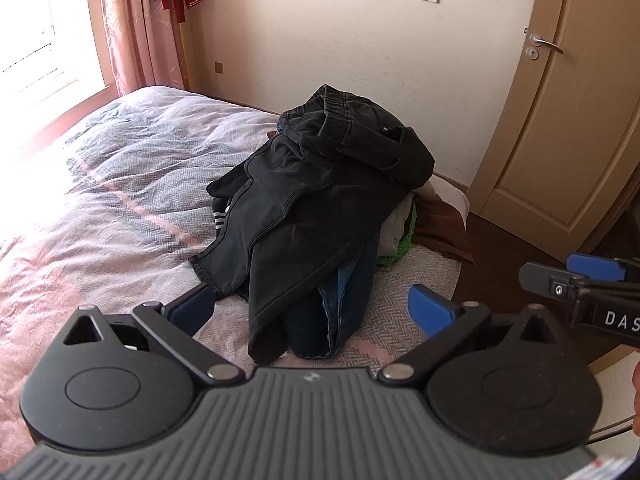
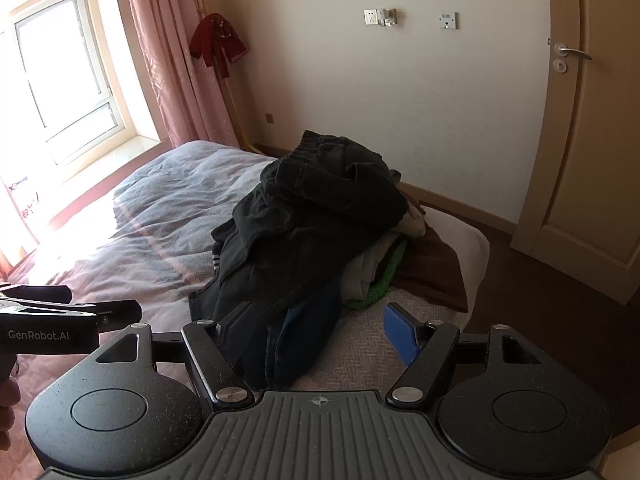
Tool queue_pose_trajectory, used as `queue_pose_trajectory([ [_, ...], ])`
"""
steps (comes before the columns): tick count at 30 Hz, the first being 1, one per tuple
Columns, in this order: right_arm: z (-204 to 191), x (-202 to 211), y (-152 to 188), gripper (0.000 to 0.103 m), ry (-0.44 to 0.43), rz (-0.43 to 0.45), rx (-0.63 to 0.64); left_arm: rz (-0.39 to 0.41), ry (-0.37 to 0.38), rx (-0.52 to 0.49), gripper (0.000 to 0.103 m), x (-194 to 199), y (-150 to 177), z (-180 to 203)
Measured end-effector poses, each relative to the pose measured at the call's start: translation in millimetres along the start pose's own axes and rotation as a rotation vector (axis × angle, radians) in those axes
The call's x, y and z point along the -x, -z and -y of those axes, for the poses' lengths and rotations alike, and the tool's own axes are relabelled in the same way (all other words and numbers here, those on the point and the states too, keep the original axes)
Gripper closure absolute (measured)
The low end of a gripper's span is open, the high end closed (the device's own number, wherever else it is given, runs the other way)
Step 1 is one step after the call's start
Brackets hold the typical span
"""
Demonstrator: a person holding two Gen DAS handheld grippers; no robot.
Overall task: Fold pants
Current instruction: 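Move both grippers toward the clothes heap on the bed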
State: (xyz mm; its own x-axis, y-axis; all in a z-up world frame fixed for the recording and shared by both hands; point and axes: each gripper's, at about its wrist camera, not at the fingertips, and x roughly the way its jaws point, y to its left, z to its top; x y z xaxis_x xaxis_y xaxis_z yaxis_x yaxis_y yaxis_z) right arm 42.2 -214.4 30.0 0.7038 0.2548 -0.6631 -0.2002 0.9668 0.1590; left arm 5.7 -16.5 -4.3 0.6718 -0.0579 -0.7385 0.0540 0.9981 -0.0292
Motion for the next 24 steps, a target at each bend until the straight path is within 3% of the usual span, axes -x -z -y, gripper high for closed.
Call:
queue_pose_trajectory([
  [14, -15, 4, 5, 0.035, 0.037, 0.001, -0.015, -0.014, 0.040, -0.037, 0.001, 3, 0, -12],
  [24, -31, -1, 20, 0.035, 0.005, -0.022, -0.053, -0.029, 0.065, -0.050, 0.001, 2, 11, -36],
])
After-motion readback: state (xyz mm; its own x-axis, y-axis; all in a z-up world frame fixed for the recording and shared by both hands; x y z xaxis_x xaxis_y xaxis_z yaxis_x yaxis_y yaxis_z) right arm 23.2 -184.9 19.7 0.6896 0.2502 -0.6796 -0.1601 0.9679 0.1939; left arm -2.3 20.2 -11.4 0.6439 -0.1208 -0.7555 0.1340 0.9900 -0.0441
